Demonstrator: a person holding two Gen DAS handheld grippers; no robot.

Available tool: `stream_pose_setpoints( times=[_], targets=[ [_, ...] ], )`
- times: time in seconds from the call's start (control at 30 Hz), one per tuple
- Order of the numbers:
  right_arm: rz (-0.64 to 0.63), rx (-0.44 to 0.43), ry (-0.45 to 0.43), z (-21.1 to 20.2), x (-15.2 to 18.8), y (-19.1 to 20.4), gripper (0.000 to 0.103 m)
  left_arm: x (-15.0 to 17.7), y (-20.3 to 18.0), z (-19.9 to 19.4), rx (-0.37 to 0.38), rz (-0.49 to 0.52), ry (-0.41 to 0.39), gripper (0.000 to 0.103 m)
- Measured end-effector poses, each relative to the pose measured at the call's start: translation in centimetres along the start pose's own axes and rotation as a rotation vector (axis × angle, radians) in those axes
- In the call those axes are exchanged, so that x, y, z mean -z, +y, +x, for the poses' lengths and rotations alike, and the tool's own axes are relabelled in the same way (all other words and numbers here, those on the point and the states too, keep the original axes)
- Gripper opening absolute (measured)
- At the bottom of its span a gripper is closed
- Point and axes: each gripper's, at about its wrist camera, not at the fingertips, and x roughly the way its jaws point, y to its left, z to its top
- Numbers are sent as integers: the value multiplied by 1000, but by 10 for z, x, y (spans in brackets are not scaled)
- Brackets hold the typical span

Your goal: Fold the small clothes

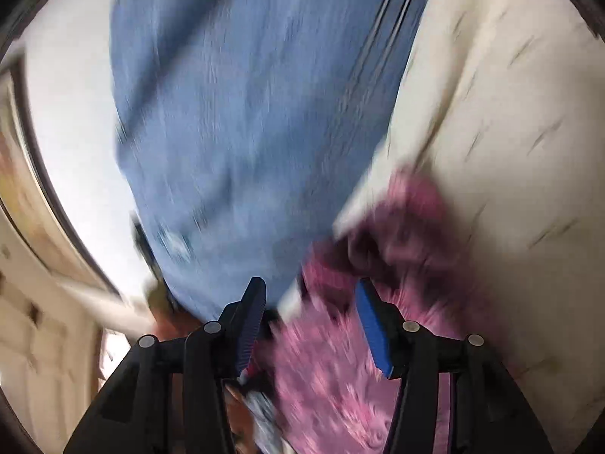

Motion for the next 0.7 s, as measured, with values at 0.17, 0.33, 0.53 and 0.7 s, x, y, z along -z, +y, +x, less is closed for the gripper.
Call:
stream_pose_setpoints(
  times=[0.17,0.33,0.53,0.7],
  targets=[
    [-58,47,-205,16,-35,23,51,-41,-7,-5,-67,-63,-80,73],
    [-78,104,-325,-18,-54,24,52,-60,-1,-37,-107,-40,-123,74],
    [-177,381,-272,-52,-33,-8,56,-12,21,-13,-174,117,33,74],
    [-180,369,-228,-43,-22,-17,55,25,24,29,-233,170,102,50]
  ],
)
